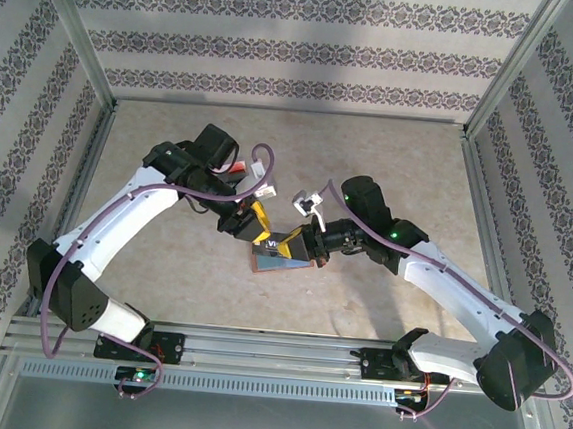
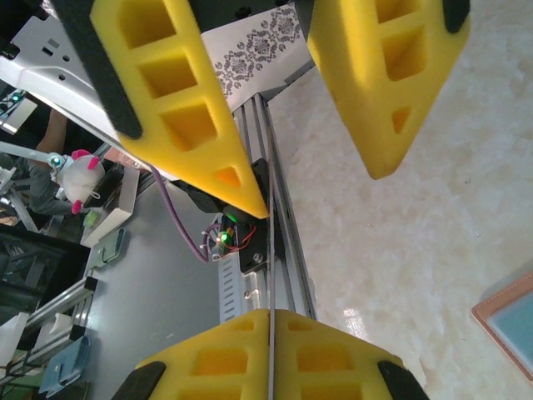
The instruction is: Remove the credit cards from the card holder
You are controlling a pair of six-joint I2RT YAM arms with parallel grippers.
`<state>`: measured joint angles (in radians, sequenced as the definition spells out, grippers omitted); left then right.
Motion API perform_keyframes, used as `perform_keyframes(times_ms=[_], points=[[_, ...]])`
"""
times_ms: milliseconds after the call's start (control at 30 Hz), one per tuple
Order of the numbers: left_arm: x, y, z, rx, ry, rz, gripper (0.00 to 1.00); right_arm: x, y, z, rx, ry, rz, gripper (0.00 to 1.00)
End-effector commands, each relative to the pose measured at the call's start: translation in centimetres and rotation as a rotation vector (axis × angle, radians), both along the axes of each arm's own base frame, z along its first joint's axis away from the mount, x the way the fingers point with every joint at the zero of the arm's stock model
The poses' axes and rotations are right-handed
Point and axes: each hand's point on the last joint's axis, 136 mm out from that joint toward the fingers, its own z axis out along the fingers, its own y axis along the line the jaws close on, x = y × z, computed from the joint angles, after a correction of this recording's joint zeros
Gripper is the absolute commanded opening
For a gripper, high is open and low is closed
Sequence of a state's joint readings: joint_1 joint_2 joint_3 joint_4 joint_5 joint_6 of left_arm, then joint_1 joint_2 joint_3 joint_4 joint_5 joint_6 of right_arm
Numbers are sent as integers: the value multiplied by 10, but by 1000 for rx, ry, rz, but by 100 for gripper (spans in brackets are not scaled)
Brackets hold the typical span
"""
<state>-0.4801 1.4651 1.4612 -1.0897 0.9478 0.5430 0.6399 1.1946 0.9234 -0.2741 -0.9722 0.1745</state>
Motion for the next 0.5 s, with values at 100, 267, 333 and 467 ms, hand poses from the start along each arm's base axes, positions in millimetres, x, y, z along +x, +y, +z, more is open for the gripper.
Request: perform_keyframes(times_ms=[100,267,333,467], points=[[-14,-6,-4,-15,46,-71,28,-1,5,14,31,-49,37,0],[-17,-7,-7,-18,60,-89,26,-1,6,16,35,-53,42,0],[-17,-7,-8,-20,62,-95,25,-1,6,17,39,-60,41,0],[-18,-7,-10,-20,66,-101,11,0,7,17,39,-62,40,0]])
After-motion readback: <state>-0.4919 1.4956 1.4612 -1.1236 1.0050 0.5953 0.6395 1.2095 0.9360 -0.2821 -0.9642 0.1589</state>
